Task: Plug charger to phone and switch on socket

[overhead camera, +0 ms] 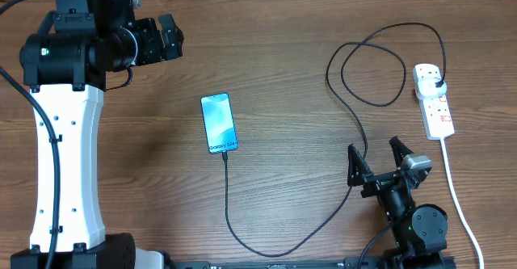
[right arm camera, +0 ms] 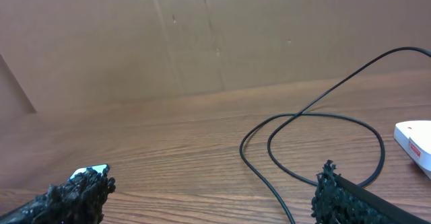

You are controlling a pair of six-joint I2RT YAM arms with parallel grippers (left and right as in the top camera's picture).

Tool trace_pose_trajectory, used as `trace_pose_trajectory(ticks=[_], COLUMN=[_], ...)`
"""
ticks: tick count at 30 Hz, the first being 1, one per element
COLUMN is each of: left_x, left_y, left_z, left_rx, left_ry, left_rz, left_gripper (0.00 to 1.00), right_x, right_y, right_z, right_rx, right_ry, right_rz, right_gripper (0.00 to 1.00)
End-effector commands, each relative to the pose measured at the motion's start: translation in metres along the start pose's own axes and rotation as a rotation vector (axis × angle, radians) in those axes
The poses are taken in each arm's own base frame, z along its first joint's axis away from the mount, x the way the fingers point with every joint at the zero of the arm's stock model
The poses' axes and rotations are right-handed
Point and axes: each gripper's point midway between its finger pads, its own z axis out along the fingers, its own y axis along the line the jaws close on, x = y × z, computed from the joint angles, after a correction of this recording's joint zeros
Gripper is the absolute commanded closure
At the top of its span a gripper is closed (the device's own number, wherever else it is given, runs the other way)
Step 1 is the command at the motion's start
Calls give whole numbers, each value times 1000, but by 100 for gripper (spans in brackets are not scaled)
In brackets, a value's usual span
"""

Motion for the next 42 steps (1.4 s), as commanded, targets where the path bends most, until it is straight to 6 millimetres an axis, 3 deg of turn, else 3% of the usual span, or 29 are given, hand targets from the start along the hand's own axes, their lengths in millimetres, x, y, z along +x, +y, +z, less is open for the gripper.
trace_pose_trajectory(ticks=[1,5,8,11,14,19,26,33,42], left_x=[-3,0,19,52,99,137,138,143,153], left_y=[-2,-5,-2,5,24,53,59,59,61], left_z=[-1,-16,-22,-23,-26,-25,-12,-20,-24], left_rx=[-2,5,0,-11,-68,-168,-108,-43,-24], left_ry=[-11,-37,-20,27,74,16,-304,-619,-859], left_rz=[23,29,25,14,14,24,71,120,239], left_gripper=[0,0,0,1,0,0,1,0,0], right_x=[2,2,2,2,2,1,2,2,2], right_y=[-1,-1,-1,-1,-1,-1,-1,-1,-1], right_z=[0,0,0,0,0,0,0,0,0], right_rx=[2,2,2,2,2,2,2,2,2], right_ry=[-5,-5,-5,-5,-5,-5,-5,-5,-5], right_rz=[1,1,1,1,1,1,1,1,1], right_gripper=[0,0,0,0,0,0,0,0,0])
